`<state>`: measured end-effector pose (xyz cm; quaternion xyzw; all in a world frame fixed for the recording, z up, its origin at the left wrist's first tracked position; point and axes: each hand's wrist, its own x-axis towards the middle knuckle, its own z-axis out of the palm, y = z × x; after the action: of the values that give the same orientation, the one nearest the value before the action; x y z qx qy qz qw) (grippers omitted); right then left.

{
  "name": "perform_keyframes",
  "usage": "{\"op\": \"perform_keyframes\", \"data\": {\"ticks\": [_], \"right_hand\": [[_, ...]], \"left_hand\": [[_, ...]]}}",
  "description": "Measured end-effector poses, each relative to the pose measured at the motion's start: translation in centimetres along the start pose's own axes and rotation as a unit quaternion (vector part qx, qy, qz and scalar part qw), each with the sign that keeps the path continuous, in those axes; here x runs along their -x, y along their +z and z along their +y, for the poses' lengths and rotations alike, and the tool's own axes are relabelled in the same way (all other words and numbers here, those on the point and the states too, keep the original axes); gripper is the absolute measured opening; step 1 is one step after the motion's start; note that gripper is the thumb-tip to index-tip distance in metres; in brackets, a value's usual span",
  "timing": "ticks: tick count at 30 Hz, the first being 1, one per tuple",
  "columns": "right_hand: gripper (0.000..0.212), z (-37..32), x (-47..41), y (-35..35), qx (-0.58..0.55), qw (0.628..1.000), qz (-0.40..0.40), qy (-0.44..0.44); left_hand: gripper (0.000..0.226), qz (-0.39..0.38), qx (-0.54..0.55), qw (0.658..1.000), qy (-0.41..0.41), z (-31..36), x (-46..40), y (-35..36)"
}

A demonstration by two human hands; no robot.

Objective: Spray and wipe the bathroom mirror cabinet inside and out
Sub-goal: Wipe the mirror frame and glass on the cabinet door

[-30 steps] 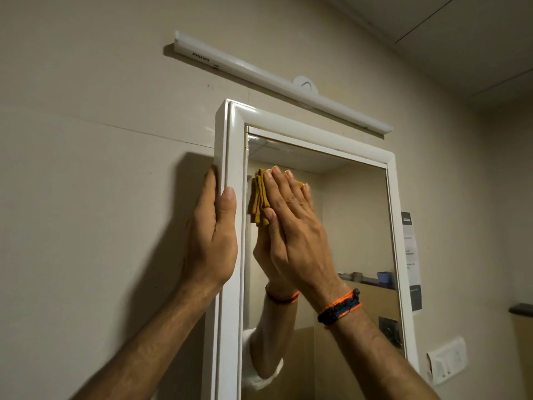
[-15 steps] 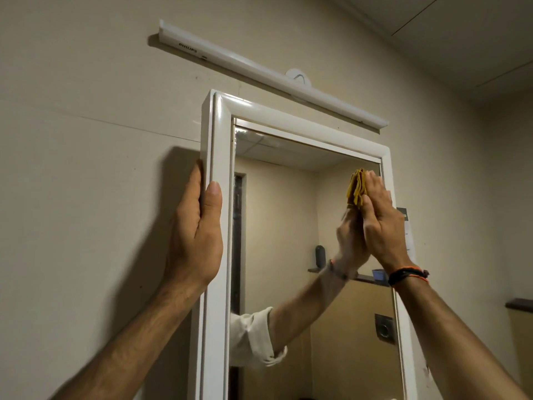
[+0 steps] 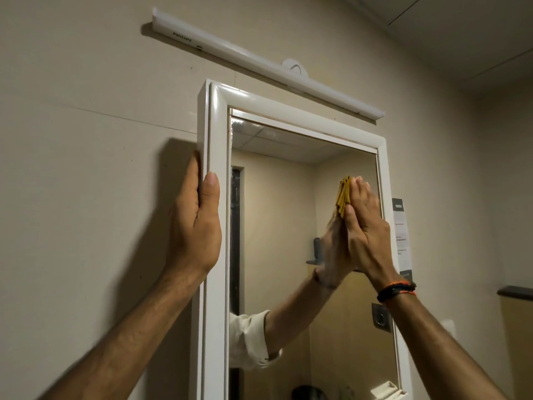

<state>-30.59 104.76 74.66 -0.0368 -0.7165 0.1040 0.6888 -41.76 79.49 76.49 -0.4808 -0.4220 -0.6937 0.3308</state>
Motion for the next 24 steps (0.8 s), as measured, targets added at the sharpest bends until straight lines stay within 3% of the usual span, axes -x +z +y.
{"op": "perform_keyframes", "data": {"ticks": [10, 24], "right_hand": [[0.056, -14.3, 2.9, 5.9, 0.003, 0.987, -0.037, -0.155], [0.054, -14.5, 8.0, 6.9, -0.011, 0.987, -0.024, -0.158]], "left_hand": [[0.061, -0.004, -0.001, 1.0, -0.003, 0.1, -0.1, 0.1], [0.058, -0.011, 0.0, 1.0, -0.012, -0.7, 3.1, -0.5]]}}
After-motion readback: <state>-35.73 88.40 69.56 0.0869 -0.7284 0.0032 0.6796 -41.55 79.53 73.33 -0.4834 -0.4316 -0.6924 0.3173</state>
